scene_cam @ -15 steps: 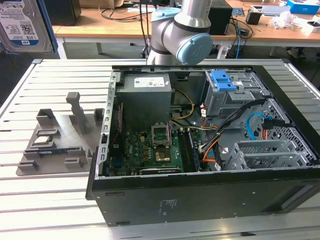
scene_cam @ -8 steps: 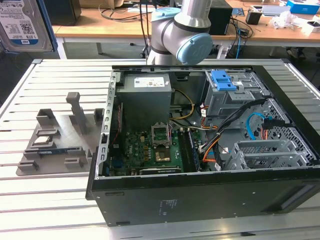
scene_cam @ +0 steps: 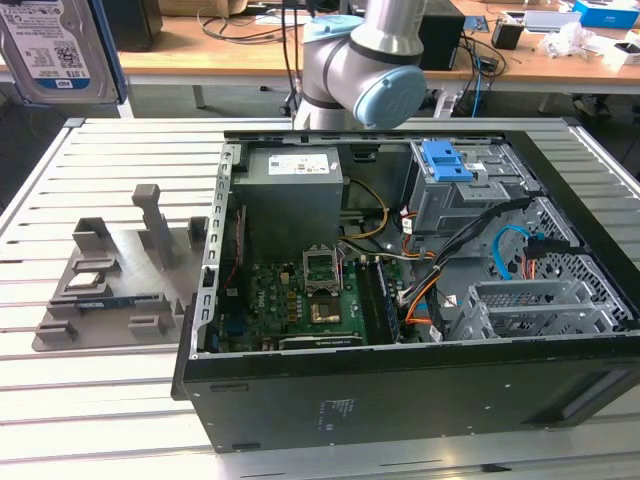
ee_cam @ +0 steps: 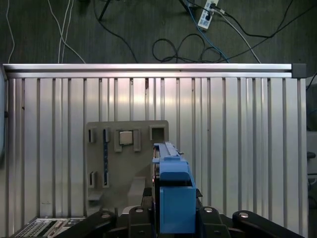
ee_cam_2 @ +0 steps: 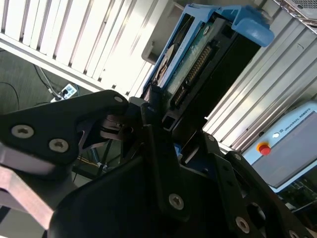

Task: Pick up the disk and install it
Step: 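Pick up the disk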

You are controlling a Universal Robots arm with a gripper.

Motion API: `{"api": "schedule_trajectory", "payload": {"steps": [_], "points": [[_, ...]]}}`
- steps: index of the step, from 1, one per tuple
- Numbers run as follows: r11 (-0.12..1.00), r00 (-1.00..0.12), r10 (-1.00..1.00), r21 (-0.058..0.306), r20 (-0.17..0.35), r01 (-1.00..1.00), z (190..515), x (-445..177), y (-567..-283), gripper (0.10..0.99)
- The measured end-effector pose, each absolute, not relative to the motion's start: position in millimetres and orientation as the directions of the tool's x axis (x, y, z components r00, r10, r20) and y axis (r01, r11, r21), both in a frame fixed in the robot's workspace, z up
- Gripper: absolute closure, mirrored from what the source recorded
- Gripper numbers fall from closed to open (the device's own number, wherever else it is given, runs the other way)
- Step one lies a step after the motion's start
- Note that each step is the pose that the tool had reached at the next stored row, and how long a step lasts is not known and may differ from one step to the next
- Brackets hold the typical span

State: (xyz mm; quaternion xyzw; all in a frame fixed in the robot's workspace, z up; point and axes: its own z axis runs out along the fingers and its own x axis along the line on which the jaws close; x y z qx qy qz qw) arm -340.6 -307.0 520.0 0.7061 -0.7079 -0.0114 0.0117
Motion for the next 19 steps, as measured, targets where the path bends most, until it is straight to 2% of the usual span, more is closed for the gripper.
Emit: {"api": "schedule_trajectory", "payload": {"steps": [19], "points": [[0.002,-0.002,-1.0,0.033,0.0,-0.999,519.9,-240.6,-305.4,0.722]]}}
